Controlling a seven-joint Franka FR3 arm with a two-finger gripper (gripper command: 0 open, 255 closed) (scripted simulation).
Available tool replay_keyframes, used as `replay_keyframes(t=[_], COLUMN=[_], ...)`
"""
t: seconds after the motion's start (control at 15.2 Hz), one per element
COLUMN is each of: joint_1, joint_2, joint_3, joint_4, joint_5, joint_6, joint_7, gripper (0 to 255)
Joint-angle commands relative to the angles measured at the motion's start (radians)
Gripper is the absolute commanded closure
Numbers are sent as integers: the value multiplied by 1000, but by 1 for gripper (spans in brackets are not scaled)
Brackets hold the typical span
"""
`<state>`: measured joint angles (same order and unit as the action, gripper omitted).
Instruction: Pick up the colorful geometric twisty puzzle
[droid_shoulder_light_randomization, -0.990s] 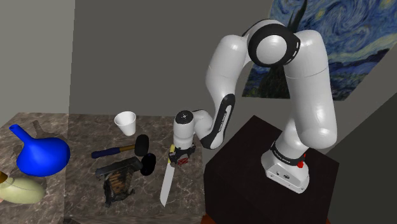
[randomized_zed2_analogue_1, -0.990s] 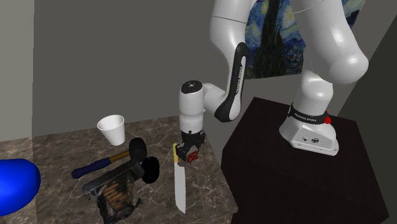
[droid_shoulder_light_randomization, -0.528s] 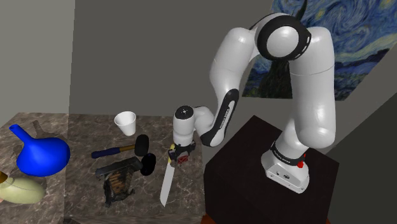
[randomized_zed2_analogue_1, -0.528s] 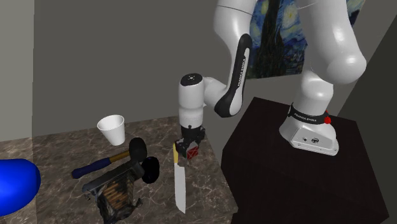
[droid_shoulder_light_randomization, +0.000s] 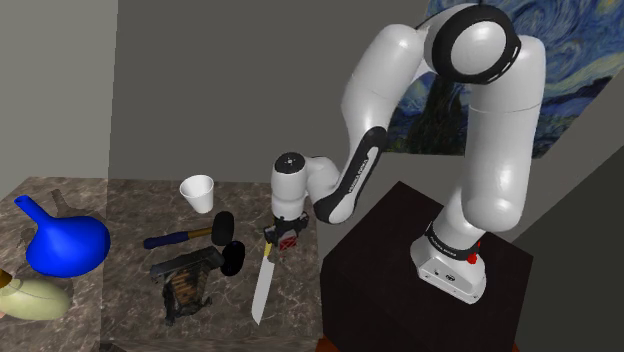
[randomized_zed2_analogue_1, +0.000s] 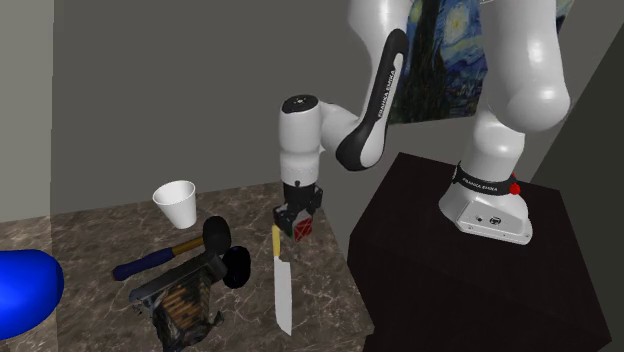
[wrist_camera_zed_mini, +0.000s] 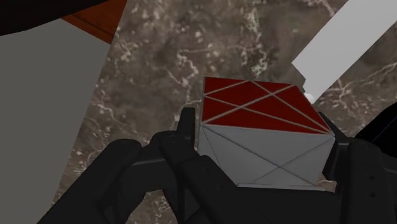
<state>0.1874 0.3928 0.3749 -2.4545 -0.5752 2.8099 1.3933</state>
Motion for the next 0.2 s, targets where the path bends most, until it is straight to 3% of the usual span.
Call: replay_keyframes(t=[0.0, 0.13], joint_1=[-23, -24], joint_2=[-31, -33], joint_3=[30, 32], joint_4=[-12, -12], joint_5=[33, 36], joint_6=[-19, -20], joint_7=[-26, -28], gripper=[255, 255])
